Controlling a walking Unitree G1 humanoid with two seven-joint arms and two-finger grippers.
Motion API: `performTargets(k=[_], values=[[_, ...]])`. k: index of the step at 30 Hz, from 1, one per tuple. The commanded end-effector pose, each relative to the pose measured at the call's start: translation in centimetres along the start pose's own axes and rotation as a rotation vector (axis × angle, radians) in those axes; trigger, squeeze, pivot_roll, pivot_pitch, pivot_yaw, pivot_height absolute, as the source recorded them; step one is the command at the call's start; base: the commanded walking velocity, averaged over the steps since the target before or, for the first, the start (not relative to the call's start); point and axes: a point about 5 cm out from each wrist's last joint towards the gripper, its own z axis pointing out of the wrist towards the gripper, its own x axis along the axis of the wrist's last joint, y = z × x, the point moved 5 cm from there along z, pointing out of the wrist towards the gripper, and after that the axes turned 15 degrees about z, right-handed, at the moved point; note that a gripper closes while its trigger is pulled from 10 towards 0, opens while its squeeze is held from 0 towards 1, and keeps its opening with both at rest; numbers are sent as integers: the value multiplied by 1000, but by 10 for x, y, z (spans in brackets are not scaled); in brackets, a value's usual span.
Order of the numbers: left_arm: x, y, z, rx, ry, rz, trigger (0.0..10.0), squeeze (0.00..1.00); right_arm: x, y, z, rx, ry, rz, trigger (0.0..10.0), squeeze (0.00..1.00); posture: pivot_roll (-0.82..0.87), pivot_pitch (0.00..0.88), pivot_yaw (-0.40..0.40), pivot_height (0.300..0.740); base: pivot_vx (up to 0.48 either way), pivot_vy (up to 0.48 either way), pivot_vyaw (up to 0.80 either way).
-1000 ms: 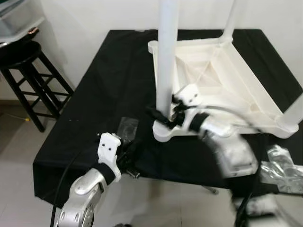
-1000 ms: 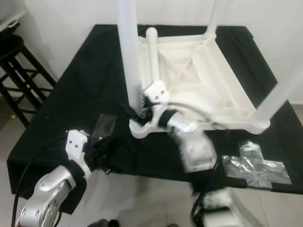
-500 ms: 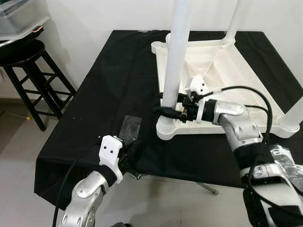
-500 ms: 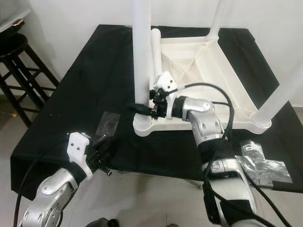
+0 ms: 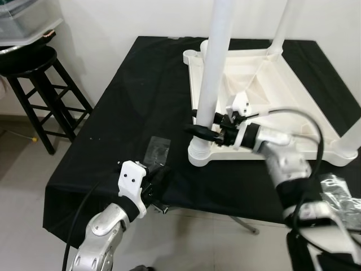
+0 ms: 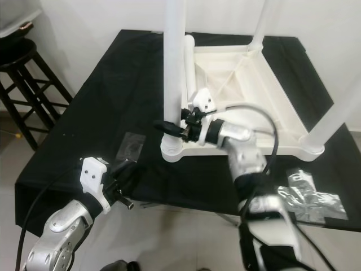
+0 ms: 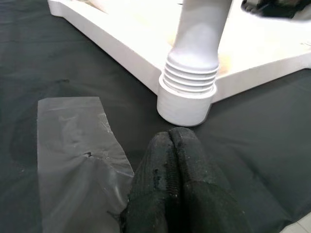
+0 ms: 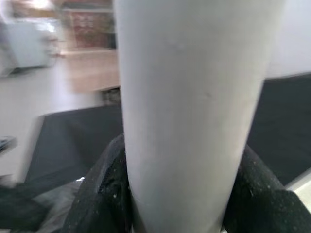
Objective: Building children table
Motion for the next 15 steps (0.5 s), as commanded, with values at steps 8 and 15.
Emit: performTargets(k=[8, 15], values=[[-5, 1, -2, -20, -15, -15, 10000, 0, -77, -22, -24, -524, -64, 96, 0, 0, 32, 158, 10, 740, 0, 0, 0], [-3, 0, -3, -14, -5, -7, 10000, 0, -63, 4, -17, -600, -69, 63, 10000, 0, 49, 149, 15, 740, 0, 0, 0]])
